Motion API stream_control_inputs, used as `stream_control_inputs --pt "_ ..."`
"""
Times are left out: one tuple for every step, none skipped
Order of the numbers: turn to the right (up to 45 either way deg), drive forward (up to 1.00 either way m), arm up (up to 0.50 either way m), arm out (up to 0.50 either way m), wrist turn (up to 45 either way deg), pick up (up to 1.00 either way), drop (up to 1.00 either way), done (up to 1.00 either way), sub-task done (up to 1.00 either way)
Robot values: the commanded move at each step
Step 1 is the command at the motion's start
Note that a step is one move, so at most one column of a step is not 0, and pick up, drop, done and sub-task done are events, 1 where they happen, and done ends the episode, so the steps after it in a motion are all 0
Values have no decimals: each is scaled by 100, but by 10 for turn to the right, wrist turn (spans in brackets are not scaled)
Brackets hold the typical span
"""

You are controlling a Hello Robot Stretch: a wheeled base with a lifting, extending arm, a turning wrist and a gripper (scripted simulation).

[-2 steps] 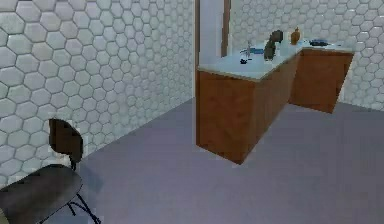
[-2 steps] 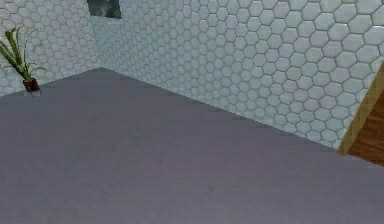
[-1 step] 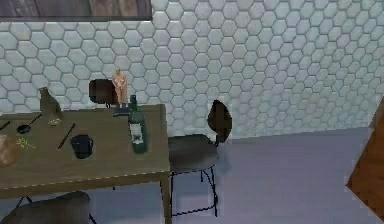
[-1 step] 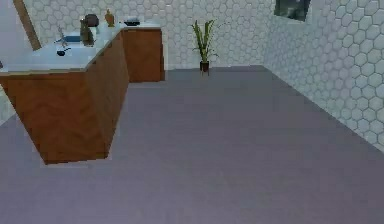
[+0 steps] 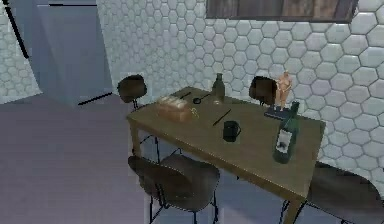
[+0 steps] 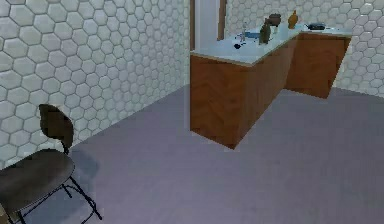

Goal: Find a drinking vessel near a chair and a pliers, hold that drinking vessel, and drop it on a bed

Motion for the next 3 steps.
stream_control_inputs --pt "-450 0 0 0 0 0 0 0 0" --pt "-300 0 0 0 0 0 0 0 0" --pt "450 0 0 0 0 0 0 0 0"
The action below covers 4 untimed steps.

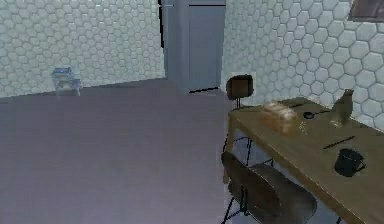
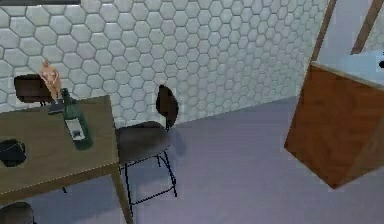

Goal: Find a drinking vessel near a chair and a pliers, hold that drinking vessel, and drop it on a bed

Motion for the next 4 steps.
stream_control_inputs --pt "450 0 0 0 0 0 0 0 0" --pt "450 0 0 0 0 0 0 0 0" --pt "90 0 0 0 0 0 0 0 0" --pt "0 100 0 0 0 0 0 0 0"
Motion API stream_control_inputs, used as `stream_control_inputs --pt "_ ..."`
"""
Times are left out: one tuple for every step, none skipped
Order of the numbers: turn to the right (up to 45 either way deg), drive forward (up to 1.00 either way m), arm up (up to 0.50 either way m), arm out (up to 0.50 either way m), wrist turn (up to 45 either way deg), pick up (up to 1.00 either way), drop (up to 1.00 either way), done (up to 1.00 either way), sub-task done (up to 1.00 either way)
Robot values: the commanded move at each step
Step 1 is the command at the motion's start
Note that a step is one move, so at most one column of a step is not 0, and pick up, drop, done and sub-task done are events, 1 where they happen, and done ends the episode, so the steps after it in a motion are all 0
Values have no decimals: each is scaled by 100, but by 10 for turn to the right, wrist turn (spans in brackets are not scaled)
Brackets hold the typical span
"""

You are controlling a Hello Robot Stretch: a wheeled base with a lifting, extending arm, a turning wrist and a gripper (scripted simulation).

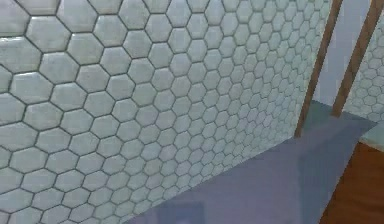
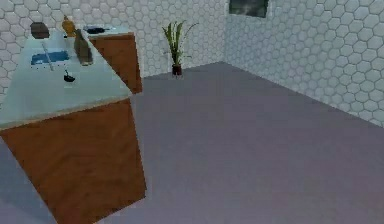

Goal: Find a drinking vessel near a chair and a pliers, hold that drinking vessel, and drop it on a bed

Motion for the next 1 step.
stream_control_inputs --pt "150 0 0 0 0 0 0 0 0"
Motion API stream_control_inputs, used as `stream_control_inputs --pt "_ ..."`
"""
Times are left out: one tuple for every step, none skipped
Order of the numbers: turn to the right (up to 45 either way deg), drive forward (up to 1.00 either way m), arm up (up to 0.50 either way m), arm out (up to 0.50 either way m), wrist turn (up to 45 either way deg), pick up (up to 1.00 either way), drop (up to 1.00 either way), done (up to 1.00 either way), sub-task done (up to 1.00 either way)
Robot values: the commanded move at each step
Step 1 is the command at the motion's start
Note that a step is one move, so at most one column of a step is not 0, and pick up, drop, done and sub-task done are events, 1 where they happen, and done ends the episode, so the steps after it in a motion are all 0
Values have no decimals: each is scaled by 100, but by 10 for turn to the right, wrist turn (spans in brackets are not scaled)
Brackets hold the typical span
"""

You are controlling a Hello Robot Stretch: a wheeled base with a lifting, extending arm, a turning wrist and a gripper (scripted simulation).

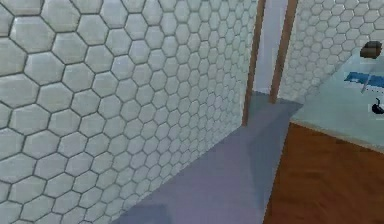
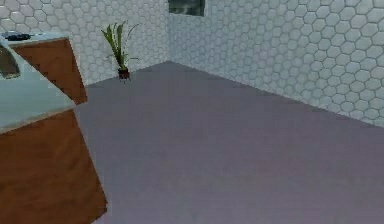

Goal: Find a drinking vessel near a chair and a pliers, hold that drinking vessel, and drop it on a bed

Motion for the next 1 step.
stream_control_inputs --pt "0 15 0 0 0 0 0 0 0"
